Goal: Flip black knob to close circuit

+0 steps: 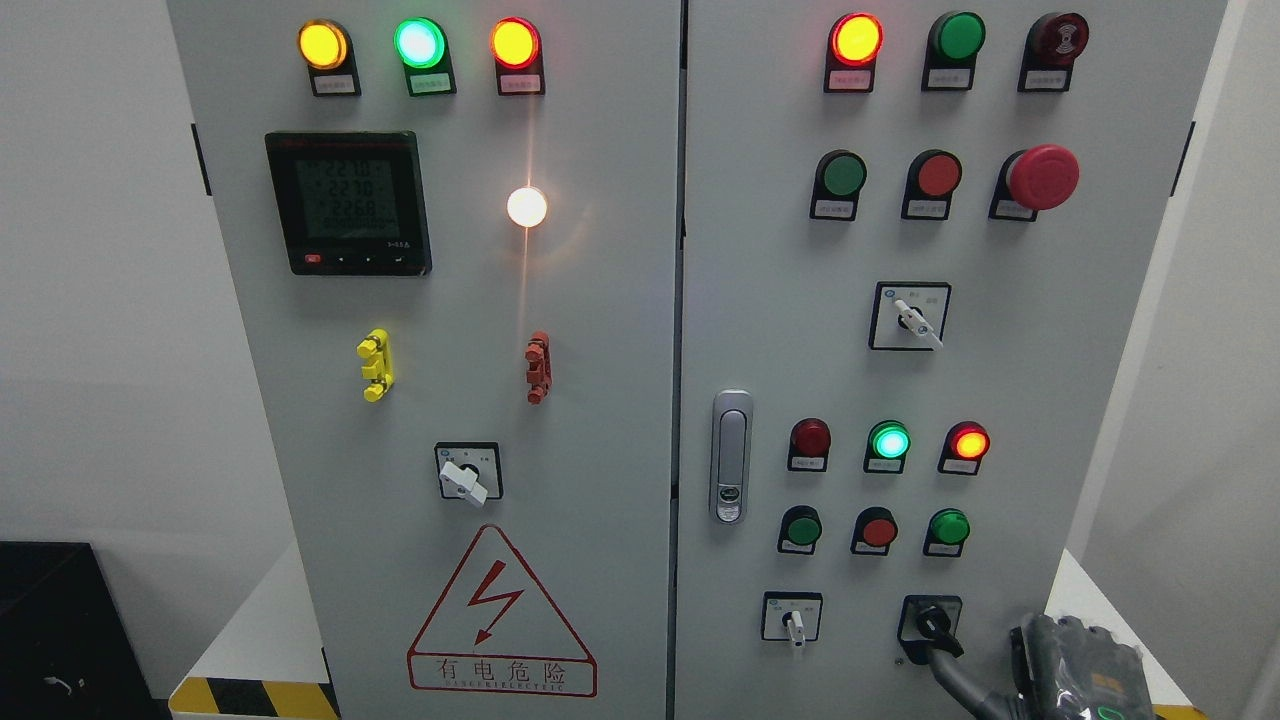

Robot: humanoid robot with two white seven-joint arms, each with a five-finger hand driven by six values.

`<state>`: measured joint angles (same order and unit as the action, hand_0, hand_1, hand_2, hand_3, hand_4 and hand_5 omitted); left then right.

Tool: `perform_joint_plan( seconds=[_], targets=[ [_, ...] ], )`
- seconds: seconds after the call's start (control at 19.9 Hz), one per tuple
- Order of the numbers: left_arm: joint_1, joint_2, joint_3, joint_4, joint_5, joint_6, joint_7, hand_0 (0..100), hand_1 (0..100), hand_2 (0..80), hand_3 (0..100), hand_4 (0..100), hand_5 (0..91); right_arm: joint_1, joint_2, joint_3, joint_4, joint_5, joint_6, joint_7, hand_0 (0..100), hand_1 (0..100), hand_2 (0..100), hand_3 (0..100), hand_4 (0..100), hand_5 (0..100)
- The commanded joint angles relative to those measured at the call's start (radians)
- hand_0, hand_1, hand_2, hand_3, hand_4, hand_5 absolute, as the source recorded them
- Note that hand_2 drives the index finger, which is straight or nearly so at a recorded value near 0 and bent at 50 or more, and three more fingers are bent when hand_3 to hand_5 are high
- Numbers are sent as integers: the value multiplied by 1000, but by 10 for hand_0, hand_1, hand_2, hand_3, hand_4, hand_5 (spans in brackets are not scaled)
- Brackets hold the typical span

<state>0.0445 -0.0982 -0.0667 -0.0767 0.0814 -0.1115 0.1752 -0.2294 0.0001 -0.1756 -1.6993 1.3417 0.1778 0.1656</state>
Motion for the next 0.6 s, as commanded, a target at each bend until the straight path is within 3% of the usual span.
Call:
perform_joint_plan(
  seconds=[0.0, 0.55],
  targets=[
    [0, 0, -1, 0, 0, -1, 0, 120, 556, 0, 0, 0, 0, 5, 12, 10, -26, -1, -1, -8, 0, 50, 996, 1000, 1000, 1000],
    [0, 0, 1, 0, 0, -1, 1, 120, 556, 0, 0, 0, 0, 16, 21, 36, -28, -3, -6, -8, 0, 54, 997, 1000, 1000, 1000]
  ],
)
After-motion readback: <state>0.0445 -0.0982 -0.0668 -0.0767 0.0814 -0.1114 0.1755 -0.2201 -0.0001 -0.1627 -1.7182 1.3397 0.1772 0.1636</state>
